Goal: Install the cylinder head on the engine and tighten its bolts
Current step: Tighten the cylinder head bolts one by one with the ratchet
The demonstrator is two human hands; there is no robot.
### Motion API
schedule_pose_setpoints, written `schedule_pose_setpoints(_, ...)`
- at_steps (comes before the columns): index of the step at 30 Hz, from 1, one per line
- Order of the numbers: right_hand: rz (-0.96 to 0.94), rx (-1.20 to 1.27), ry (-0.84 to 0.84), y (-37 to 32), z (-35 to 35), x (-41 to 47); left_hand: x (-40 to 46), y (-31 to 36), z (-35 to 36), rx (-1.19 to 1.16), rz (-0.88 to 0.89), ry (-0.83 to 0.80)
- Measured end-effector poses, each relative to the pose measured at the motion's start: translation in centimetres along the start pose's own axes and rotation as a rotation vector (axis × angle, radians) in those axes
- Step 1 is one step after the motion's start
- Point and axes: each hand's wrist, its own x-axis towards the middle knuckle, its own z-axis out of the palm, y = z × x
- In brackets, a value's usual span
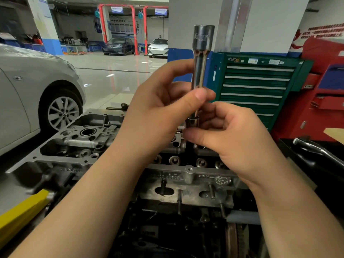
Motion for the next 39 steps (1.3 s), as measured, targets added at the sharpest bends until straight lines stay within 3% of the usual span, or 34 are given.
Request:
schedule_pose_setpoints(3,0.0,-0.041,0.044,0.0,0.1,0.0,0.1,-0.1,0.1,0.102,0.052,0.042)
schedule_pose_setpoints(8,-0.003,0.127,-0.126,0.1,-0.4,0.0,0.3,-0.4,-0.4,0.126,0.043,0.115)
schedule_pose_setpoints(13,0.009,0.082,-0.032,0.1,-0.4,0.1,0.2,-0.3,-0.2,0.022,0.041,0.056)
schedule_pose_setpoints(19,0.003,0.125,-0.068,0.0,-0.3,0.0,0.3,-0.2,0.0,0.147,0.104,0.164)
schedule_pose_setpoints(23,-0.017,0.151,-0.163,-0.2,-0.4,-0.2,0.2,-0.2,0.0,0.126,0.149,0.086)
schedule_pose_setpoints(29,0.015,0.057,-0.025,-0.1,0.0,-0.1,-0.2,0.0,0.4,0.055,0.151,0.058)
schedule_pose_setpoints(36,0.003,0.02,0.034,-0.1,0.1,-0.1,0.2,-0.4,0.1,0.208,0.176,0.078)
schedule_pose_setpoints(39,-0.02,0.066,-0.08,-0.1,0.0,-0.2,0.2,-0.3,-0.2,0.194,0.169,0.06)
